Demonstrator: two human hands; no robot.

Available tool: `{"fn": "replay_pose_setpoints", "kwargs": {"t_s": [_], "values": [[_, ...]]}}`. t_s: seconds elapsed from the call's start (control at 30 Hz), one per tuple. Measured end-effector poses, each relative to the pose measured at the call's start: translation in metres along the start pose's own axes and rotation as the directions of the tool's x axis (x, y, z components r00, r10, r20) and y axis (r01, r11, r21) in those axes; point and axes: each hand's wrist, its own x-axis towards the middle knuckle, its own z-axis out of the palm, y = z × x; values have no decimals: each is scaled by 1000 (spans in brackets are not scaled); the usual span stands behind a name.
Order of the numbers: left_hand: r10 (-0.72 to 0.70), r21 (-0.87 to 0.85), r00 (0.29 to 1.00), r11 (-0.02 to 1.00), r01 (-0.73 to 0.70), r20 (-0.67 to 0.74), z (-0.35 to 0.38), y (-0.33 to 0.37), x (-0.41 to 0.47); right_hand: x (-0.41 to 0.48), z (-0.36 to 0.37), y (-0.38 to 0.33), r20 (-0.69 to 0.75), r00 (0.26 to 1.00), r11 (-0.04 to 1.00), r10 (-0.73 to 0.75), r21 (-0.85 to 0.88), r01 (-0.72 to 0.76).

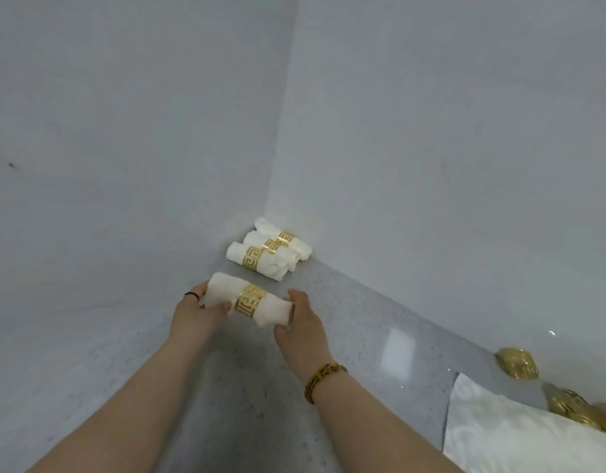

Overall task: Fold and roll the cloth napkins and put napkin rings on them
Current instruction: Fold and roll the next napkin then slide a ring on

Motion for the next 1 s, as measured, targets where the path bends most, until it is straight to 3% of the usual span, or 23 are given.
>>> {"fn": "replay_pose_setpoints", "kwargs": {"t_s": [0.13,0.27,0.53,0.6,0.67,0.7,0.77,0.87,0.93,1.0], "values": [[6,161,999,987,2,-46,5,-11,43,49,29,-7,5,998,998,58,-32,-58],[-36,116,992,992,50,-118,15,-31,85,84,51,0,-24,1000,997,16,-74,-18],[165,242,955,965,-104,-246,43,-50,102,105,50,24,-99,953,944,-288,-200,264],[198,252,939,959,-127,-280,41,-48,100,113,40,21,-207,936,956,-285,-137,261],[336,326,891,916,-234,-305,37,-42,100,128,27,18,-177,963,977,-203,-100,188],[455,403,847,855,-328,-276,34,-36,101,136,22,17,-109,982,983,-156,-119,143],[597,506,800,709,-492,-59,28,-16,113,149,16,16,17,997,979,-77,-187,78],[439,613,805,525,-590,400,30,17,147,156,15,14,115,993,955,-36,-288,68],[242,720,796,339,-605,555,38,29,165,157,16,14,136,990,943,-21,-327,65],[166,750,766,159,-642,621,46,37,172,160,18,14,131,991,933,-20,-354,66]]}}
